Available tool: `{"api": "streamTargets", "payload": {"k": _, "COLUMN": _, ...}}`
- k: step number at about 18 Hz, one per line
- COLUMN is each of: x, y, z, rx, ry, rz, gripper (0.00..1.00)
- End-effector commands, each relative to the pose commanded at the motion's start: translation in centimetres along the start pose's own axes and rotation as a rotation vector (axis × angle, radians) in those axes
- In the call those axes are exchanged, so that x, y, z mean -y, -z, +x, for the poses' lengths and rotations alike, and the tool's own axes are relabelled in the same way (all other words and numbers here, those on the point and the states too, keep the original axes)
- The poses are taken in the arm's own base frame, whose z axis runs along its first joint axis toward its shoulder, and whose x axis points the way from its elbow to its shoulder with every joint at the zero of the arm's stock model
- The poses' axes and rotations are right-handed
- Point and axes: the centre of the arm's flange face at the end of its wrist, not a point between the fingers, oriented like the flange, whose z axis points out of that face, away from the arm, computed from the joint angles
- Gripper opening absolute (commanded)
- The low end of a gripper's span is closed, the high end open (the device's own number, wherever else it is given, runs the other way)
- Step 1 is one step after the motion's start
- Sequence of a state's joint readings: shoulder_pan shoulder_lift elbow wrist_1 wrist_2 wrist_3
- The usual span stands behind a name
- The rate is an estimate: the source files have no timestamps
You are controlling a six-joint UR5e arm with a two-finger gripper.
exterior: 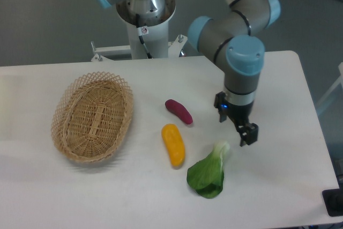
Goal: Place the sweet potato on the table
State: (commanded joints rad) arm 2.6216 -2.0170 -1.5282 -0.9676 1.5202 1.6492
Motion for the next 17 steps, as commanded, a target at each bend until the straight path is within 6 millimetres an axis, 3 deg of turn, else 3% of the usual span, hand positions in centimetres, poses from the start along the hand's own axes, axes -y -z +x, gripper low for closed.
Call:
{"api": "streamTargets", "payload": {"k": 4, "x": -1.3, "y": 0.0, "z": -2.9, "rx": -0.057, "ry": 0.047, "rz": -0.006, "gripper": 1.0}}
{"api": "streamTargets", "payload": {"k": 6, "x": -2.6, "y": 0.0, "z": -3.5, "rx": -0.073, "ry": 0.061, "rz": -0.028, "gripper": 1.0}}
{"api": "streamTargets", "payload": {"k": 11, "x": -3.2, "y": -0.4, "z": -5.0, "rx": -0.069, "ry": 0.134, "rz": -0.039, "gripper": 1.0}}
{"api": "streamTargets", "payload": {"k": 17, "x": -3.3, "y": -1.0, "z": -4.9, "rx": -0.076, "ry": 0.137, "rz": -0.046, "gripper": 1.0}}
